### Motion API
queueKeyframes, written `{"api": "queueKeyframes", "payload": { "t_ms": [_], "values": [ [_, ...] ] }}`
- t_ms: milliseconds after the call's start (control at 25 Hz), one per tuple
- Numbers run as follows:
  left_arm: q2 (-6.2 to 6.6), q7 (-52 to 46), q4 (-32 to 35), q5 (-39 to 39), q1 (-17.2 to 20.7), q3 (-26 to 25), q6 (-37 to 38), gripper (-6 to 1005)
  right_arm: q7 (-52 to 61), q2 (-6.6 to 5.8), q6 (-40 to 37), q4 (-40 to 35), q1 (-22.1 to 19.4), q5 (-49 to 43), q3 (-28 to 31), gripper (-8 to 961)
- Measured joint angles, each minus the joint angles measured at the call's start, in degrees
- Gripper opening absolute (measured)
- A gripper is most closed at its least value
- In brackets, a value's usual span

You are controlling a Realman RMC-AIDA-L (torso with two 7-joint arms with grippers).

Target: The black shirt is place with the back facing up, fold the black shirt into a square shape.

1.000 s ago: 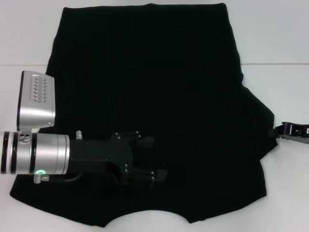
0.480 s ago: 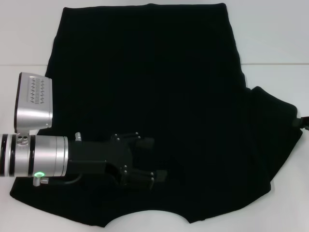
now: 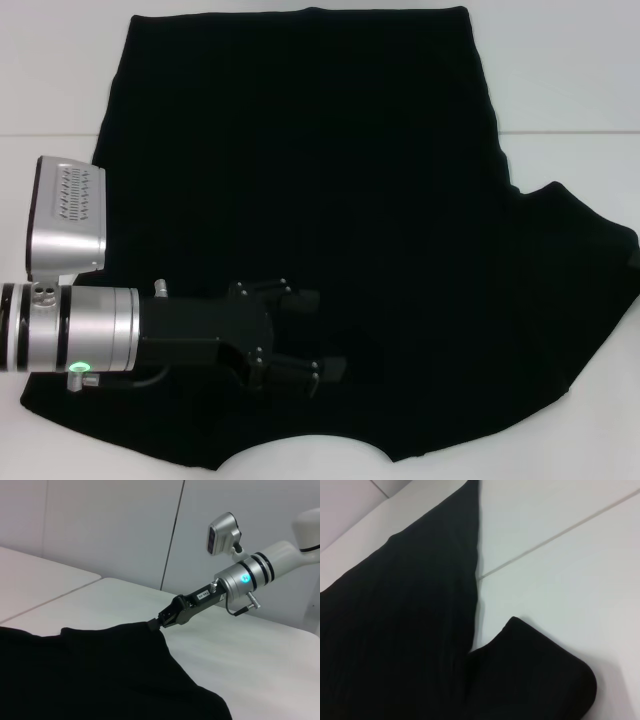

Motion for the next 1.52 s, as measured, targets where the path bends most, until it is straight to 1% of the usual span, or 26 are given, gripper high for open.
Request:
{"api": "queueKeyframes", "payload": {
  "t_ms": [200, 320, 600, 800, 1080, 1360, 1520],
  "values": [
    [0.00, 0.0, 0.0, 0.1, 0.0, 0.0, 0.3, 950, -0.4, 0.04, 0.2, 0.0, -0.1, 0.0, 0.3, 6],
    [0.00, 0.0, 0.0, 0.1, 0.0, 0.0, 0.4, 950, -1.4, 0.26, 0.7, 0.0, 0.0, 0.0, 0.8, 6],
    [0.02, -0.1, 0.0, 0.1, -0.1, 0.0, 0.6, 950, -3.1, 0.69, 3.5, 0.5, 1.6, 0.0, 1.0, 6],
    [0.06, -0.1, 0.0, 0.0, 0.0, 0.0, 0.7, 950, -3.6, 0.76, 4.8, 0.6, 1.9, 0.0, 0.8, 6],
    [0.09, -0.1, 0.0, 0.0, 0.0, 0.0, 0.7, 950, -3.1, 0.81, 4.1, 0.6, 2.4, 0.0, 0.9, 7],
    [0.09, -0.8, 0.0, 0.0, -0.3, 0.0, 0.7, 949, -3.4, 2.40, 1.0, 0.6, 5.7, 0.0, 0.6, 6],
    [0.09, -0.9, 0.0, 0.0, -0.4, 0.0, 0.7, 949, -3.5, 3.25, -0.8, 0.5, 7.9, 0.0, -0.6, 6]
  ]
}}
